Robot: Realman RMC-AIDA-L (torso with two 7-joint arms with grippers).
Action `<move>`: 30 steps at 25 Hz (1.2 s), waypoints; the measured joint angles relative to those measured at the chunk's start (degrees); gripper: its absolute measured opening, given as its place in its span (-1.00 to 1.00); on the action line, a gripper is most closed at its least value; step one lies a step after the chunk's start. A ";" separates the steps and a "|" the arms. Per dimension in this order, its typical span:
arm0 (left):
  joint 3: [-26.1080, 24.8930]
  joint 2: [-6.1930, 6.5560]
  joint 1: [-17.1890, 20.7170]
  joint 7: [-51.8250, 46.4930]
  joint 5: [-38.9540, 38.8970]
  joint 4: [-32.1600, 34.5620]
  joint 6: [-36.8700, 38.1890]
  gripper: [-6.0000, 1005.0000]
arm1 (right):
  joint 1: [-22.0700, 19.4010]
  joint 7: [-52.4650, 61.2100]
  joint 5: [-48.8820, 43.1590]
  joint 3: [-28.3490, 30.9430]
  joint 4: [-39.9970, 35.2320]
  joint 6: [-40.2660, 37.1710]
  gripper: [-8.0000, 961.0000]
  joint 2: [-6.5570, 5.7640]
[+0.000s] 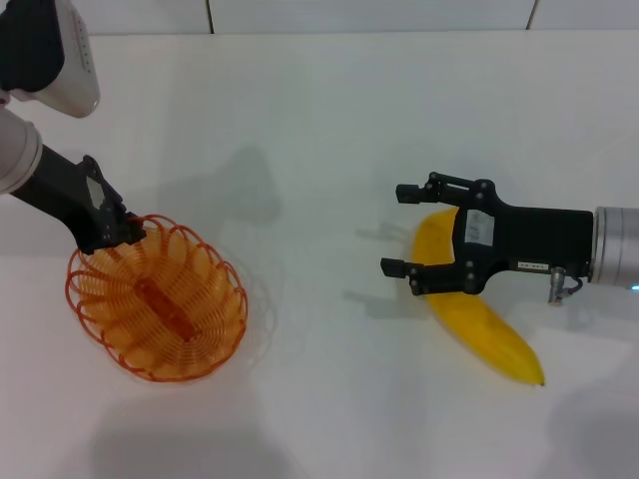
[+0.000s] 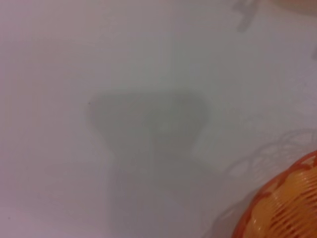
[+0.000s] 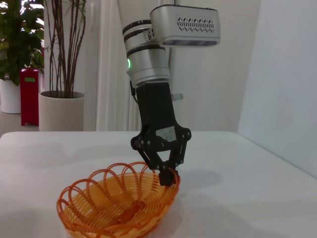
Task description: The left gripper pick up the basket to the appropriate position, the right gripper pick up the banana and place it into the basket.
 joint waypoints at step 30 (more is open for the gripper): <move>-5.61 -0.13 -0.36 -27.21 -7.00 -6.11 -9.71 -0.78 | 1.36 0.00 0.68 0.09 0.58 0.10 0.77 0.07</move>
